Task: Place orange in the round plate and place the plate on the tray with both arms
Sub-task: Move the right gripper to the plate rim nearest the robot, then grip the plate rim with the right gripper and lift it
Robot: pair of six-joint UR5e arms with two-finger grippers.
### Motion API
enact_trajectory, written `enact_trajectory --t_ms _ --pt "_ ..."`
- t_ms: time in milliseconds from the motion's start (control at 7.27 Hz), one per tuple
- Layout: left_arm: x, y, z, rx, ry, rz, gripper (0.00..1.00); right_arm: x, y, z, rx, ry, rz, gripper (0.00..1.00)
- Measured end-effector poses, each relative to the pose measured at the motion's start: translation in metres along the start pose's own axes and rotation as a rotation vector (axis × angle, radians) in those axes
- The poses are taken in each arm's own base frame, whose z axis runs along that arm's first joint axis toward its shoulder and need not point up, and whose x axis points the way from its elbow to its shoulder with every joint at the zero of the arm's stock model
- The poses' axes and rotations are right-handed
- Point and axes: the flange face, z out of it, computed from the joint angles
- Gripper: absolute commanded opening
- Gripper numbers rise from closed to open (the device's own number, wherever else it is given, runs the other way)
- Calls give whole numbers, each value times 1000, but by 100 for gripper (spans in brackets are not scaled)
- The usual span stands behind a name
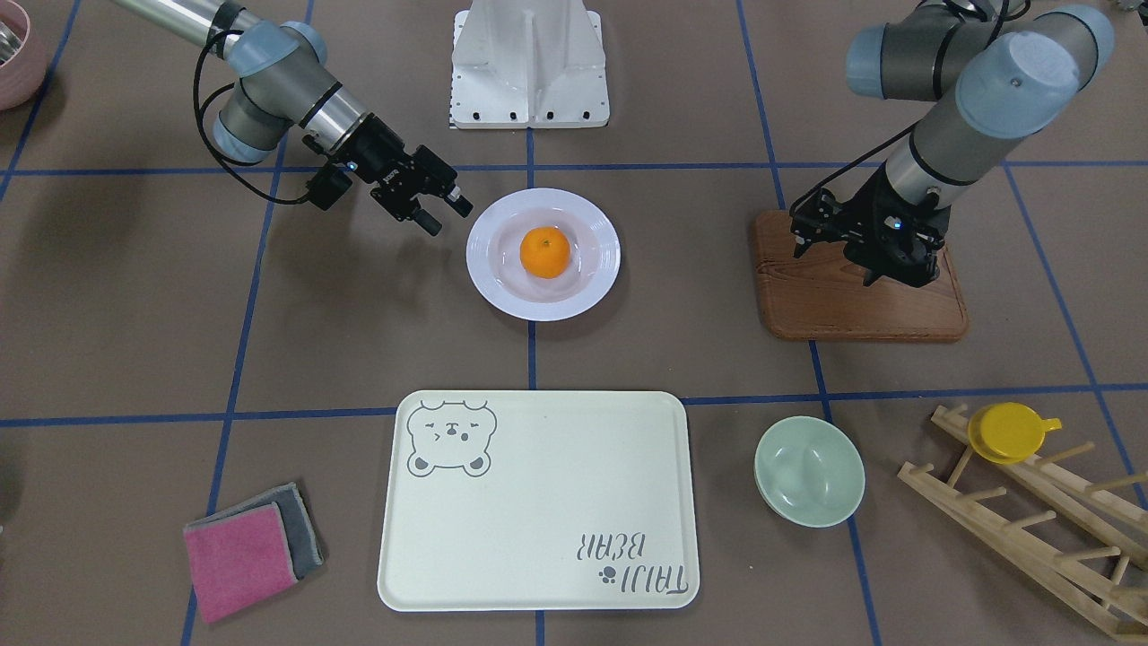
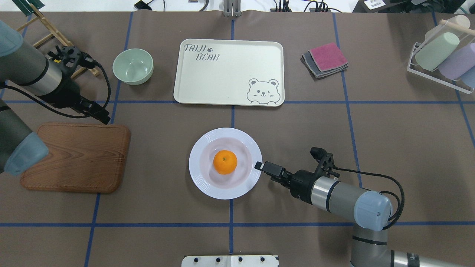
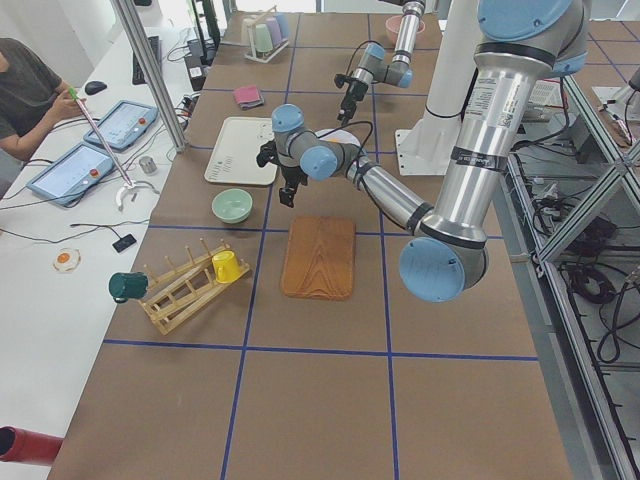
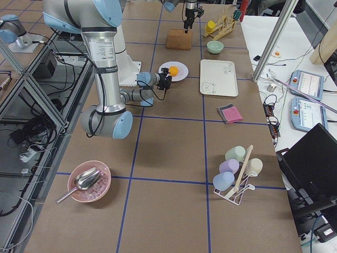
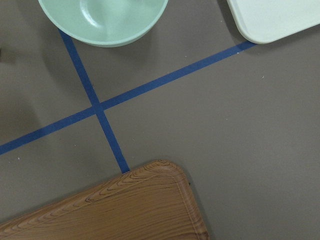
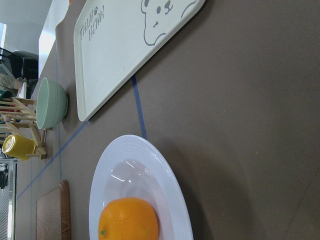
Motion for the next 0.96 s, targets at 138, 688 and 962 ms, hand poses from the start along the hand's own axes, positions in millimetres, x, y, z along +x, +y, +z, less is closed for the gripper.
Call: enact_trajectory --t_ms 138,688,962 --pt "0 0 0 0 0 0 99 -1 3 6 13 -3 0 71" --pt "0 0 0 0 -1 -1 99 -1 3 11 54 -11 54 20" --pt "0 0 -1 0 0 -1 99 -2 6 13 59 -15 71 8"
